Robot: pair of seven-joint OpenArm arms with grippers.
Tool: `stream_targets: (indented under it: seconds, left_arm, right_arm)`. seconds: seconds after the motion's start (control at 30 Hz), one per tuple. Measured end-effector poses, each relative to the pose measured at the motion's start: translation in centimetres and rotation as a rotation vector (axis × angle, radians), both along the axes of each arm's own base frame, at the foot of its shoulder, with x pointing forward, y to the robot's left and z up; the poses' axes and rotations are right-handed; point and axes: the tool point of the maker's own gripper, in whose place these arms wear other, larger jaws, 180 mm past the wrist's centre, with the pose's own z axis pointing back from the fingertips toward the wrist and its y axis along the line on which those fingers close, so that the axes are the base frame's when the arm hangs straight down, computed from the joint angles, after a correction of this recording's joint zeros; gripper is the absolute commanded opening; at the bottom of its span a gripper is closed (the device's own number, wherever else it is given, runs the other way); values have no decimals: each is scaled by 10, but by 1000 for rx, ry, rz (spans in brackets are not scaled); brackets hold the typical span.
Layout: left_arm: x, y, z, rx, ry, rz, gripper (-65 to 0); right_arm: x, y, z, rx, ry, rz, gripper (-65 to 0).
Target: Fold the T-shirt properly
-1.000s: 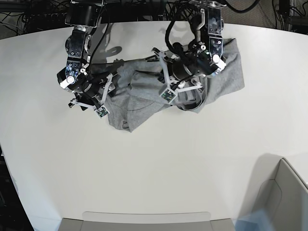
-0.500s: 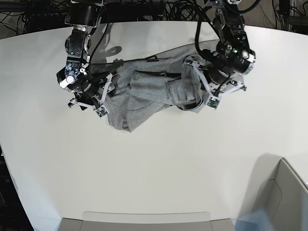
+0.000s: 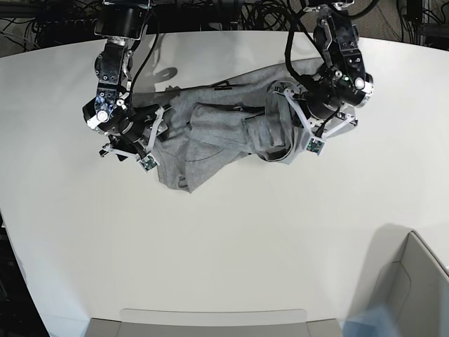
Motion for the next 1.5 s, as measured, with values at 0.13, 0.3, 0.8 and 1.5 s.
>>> stream_targets:
  seconds: [0.13, 0.3, 0.8, 1.5]
  left_arm:
    - [1, -10, 4, 8, -5, -40, -650]
    - [1, -84, 13, -58, -32, -236, -650]
    - [-5, -90, 10, -33, -24, -291, -650]
    - [-29, -91, -5, -47, 34, -292, -650]
  right_arm:
    - [0, 0, 0, -1, 1, -1, -312]
    - [0, 1, 0, -1, 3, -1, -312]
    - [15, -15, 68, 106, -163, -114, -310]
    - [-13, -55, 20, 731, 173, -263, -311]
